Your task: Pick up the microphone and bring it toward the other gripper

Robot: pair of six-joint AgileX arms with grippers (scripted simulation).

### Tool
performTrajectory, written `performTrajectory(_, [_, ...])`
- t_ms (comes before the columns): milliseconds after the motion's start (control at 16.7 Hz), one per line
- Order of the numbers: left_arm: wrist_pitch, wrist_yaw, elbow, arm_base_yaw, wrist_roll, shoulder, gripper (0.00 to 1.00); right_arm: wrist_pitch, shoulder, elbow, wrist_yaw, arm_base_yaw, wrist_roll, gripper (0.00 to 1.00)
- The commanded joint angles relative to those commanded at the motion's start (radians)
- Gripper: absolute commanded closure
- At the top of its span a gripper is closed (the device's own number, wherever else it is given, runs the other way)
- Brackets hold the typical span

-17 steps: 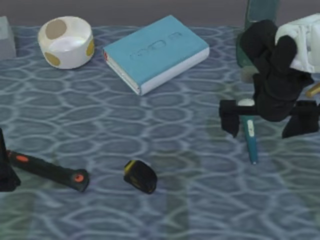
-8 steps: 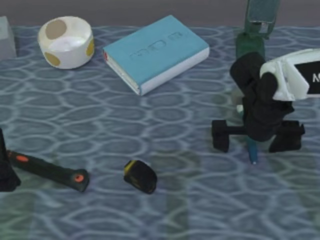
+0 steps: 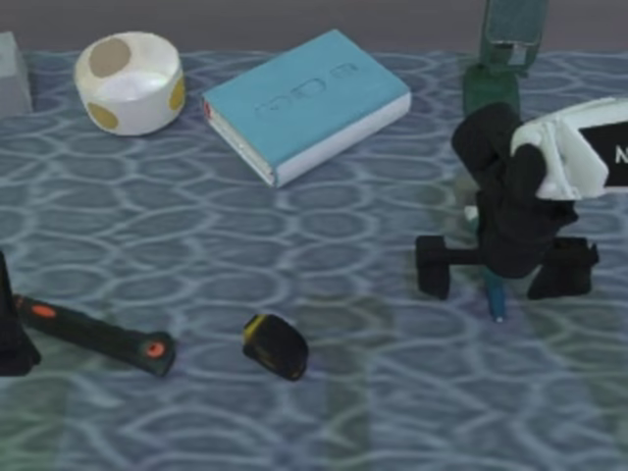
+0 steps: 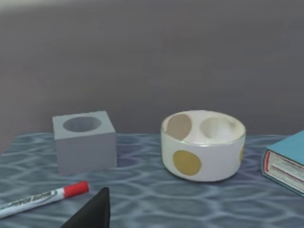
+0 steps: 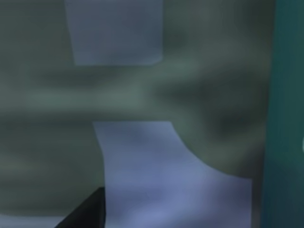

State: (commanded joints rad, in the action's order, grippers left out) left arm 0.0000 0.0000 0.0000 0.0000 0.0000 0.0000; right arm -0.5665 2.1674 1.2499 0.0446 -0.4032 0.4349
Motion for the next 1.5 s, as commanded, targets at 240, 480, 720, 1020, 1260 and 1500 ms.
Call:
performTrajectory(240, [0.000, 0.000, 0.000, 0.000, 0.000, 0.000, 0.00, 0.000, 0.000, 0.000, 0.000, 0.000, 0.000, 0.45])
performTrajectory(480, [0.000, 0.000, 0.000, 0.000, 0.000, 0.000, 0.00, 0.000, 0.000, 0.000, 0.000, 0.000, 0.000, 0.75])
performTrajectory(720, [0.000, 0.000, 0.000, 0.000, 0.000, 0.000, 0.00, 0.000, 0.000, 0.000, 0.000, 0.000, 0.000, 1.00])
performTrajectory(1020, [0.000, 0.000, 0.000, 0.000, 0.000, 0.000, 0.00, 0.000, 0.000, 0.000, 0.000, 0.000, 0.000, 1.00])
performTrajectory(1260, [0.000, 0.000, 0.000, 0.000, 0.000, 0.000, 0.00, -0.028, -0.061, 0.022, 0.021, -0.002, -0.013, 1.00])
performTrajectory(1500, [0.000, 0.000, 0.000, 0.000, 0.000, 0.000, 0.00, 0.076, -0.078, 0.000, -0.012, -0.006, -0.044, 1.00])
